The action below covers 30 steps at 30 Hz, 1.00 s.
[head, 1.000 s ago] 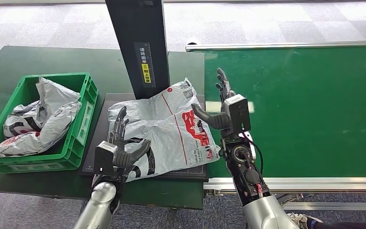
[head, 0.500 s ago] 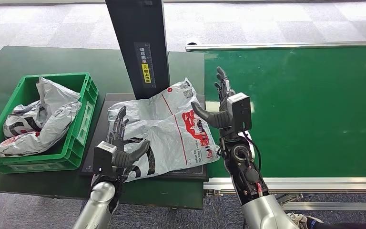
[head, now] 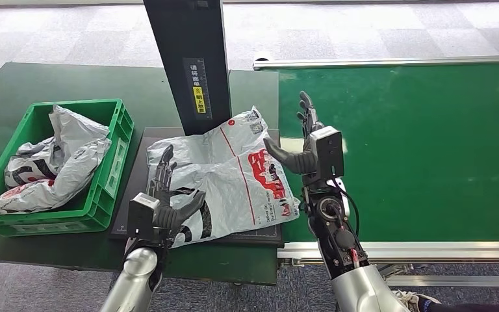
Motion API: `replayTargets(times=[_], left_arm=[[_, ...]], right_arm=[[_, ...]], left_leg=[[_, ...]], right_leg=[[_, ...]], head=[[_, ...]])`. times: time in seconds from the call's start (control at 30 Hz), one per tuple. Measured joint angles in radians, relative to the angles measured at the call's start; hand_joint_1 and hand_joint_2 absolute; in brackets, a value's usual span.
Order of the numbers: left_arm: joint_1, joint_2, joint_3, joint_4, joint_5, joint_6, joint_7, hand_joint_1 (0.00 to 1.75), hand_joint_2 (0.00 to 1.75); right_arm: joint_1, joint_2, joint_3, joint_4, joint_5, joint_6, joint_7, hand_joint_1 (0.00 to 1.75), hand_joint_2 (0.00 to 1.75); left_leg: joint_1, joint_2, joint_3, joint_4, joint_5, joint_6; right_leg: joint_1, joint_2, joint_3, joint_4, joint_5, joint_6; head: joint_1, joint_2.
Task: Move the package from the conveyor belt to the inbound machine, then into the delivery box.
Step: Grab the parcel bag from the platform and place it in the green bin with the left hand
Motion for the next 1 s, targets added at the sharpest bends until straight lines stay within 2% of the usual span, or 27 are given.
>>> replayTargets(times=[0.3,1.0], left_arm=[[0.002,-0.008,-0.001,0.000,-0.004,-0.002,0.006,0.00,1.75],[0.020,-0.030,-0.016,-0.007,0.006,0.007,0.020,0.00,1.75]], right_arm=[[0.020,-0.005,-0.005,-0.039,0.014,-0.006,0.032,0.00,1.75],[0.037,-0.033,-0.022,-0.099,0.046,-0.032,0.042,0.00,1.75]], left_leg=[[0.000,0.000,0.000,0.000,0.000,0.000],[0.000,0.000,0.000,0.000,0.000,0.000]], right_leg=[[0.000,0.000,0.000,0.000,0.000,0.000],[0.000,0.000,0.000,0.000,0.000,0.000]], head=[[0.000,0.000],[0.000,0.000]])
